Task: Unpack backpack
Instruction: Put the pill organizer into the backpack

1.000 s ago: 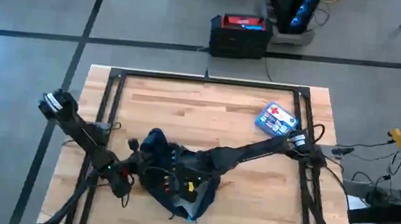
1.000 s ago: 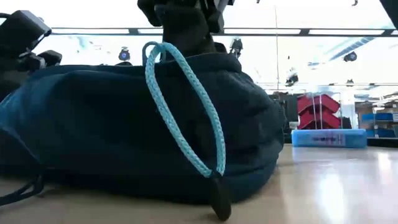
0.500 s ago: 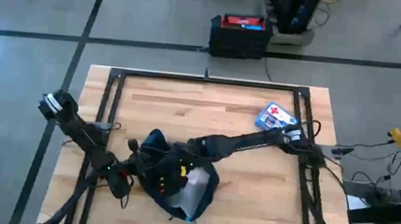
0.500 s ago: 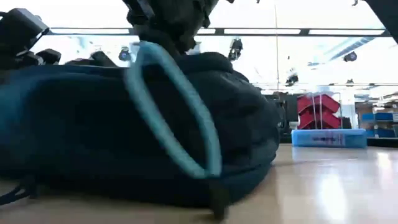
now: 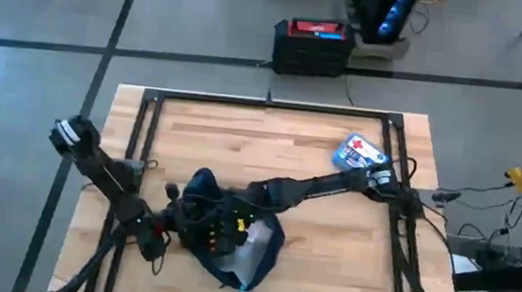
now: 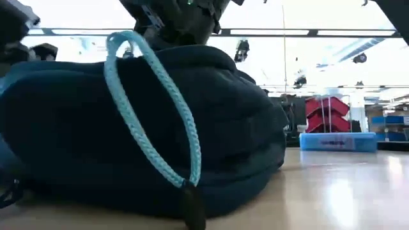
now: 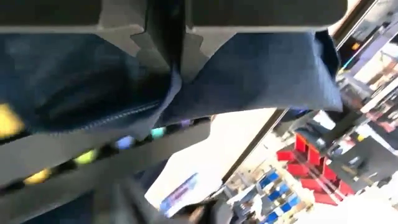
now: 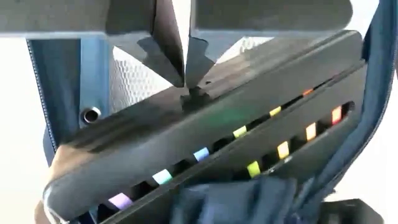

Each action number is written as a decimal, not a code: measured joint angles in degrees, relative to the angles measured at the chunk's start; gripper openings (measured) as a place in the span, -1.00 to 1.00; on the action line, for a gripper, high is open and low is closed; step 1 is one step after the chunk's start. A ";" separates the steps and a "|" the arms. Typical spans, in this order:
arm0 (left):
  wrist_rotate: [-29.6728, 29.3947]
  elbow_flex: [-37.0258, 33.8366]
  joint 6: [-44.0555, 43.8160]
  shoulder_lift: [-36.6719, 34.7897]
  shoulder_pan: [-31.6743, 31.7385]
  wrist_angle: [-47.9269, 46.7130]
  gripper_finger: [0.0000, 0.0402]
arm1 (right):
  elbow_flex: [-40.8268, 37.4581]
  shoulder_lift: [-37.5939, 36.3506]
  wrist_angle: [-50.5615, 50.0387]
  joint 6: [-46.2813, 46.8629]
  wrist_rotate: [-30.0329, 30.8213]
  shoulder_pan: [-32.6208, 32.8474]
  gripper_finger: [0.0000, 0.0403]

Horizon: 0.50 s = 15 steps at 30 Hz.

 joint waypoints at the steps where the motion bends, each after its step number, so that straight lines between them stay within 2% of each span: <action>1: -0.06 0.53 0.80 -0.70 -0.84 -0.02 -1.00 | -0.01 -0.17 -0.02 -0.04 -0.18 0.00 -1.00; 6: 1.87 1.38 0.84 -1.03 -3.76 -0.69 -1.00 | -0.01 -0.65 0.34 -1.26 -5.24 -0.02 -1.00; 10: 7.71 0.57 -10.38 -0.29 -3.65 -6.99 -1.00 | -0.01 0.53 1.25 -2.11 -7.01 -0.02 -1.00; 15: 8.51 -0.91 -19.27 2.54 -3.70 -8.60 -1.00 | -0.04 1.71 5.43 -2.55 -10.92 -0.22 -1.00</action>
